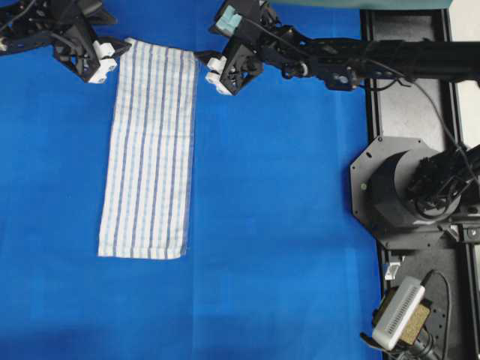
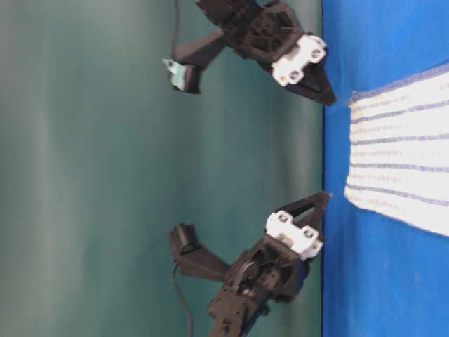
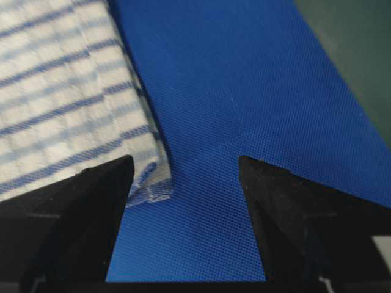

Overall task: Fold the blue towel.
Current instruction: 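Move both grippers to the top end of the towel strip and grasp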

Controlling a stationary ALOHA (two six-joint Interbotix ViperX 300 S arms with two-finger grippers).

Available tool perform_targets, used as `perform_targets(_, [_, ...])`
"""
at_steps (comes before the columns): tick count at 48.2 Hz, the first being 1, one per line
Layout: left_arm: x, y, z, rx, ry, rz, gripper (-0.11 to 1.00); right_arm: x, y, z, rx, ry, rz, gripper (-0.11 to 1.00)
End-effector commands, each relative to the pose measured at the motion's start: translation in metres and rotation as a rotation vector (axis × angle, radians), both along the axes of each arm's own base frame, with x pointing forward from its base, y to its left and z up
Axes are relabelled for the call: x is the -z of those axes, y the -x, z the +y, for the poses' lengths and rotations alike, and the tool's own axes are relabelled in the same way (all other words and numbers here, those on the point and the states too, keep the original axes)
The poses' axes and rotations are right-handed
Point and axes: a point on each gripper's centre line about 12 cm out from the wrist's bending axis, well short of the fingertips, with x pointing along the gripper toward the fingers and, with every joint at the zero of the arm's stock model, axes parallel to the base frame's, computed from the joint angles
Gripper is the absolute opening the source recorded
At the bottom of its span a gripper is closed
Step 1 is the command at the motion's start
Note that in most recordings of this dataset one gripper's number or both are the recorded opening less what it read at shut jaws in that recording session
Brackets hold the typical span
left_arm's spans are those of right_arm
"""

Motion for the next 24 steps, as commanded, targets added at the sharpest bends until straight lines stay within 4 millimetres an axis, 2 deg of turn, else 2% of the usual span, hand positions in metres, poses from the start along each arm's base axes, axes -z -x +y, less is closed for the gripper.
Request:
perform_targets(1, [-0.007, -0.008, 0.008, -0.007, -0.028, -0.038, 0.63, -0.006, -0.007, -0.006, 0.01, 0.021, -0.032, 0.83])
perform_targets(17, [0.019, -0.016, 0.012, -0.011, -0.01, -0.015, 0.62, 0.015, -0.012, -0.004, 0.017, -0.006, -0.009, 0.83])
perform_targets(24, [0.03, -0.022, 0.006, 0.001, 0.005, 0.001, 0.54, 0.021, -0.015, -0.002, 0.02, -0.019, -0.005, 0.83])
